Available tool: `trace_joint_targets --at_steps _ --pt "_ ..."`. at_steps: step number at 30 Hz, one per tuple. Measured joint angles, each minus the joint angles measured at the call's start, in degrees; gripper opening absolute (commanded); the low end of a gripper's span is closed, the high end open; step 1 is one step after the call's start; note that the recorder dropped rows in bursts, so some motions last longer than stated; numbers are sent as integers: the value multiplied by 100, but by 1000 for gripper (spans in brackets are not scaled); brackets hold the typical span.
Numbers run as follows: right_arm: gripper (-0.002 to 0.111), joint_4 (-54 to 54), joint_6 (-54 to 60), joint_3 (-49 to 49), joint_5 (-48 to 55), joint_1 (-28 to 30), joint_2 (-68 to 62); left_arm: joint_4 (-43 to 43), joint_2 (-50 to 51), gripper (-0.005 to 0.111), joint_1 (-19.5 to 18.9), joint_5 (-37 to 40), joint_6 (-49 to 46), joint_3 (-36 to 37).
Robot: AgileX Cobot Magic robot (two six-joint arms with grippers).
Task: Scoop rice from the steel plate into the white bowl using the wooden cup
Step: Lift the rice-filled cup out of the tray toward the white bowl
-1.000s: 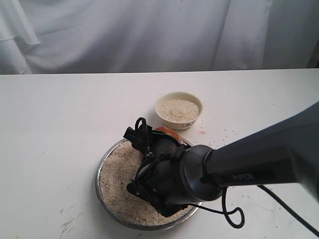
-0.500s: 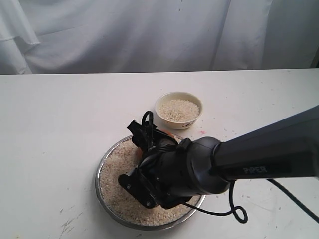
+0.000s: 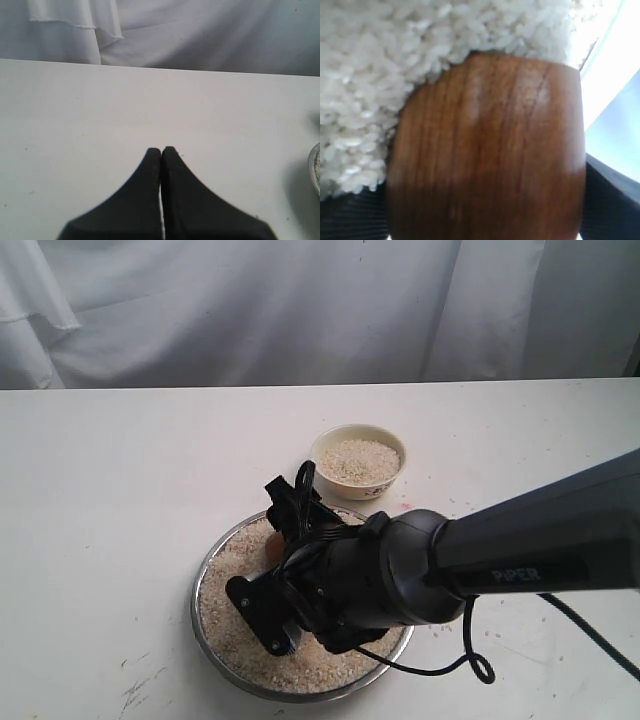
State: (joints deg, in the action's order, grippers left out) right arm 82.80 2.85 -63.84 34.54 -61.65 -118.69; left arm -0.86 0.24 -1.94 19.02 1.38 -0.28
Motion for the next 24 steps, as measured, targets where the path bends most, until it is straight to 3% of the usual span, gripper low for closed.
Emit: trace_joint_targets --at_steps 13,24 --pt "0 -21 -951 0 -362 75 25 0 0 0 0 0 0 0" --pt "0 -579 -1635 0 -1137 520 505 0 0 0 0 0 0 0"
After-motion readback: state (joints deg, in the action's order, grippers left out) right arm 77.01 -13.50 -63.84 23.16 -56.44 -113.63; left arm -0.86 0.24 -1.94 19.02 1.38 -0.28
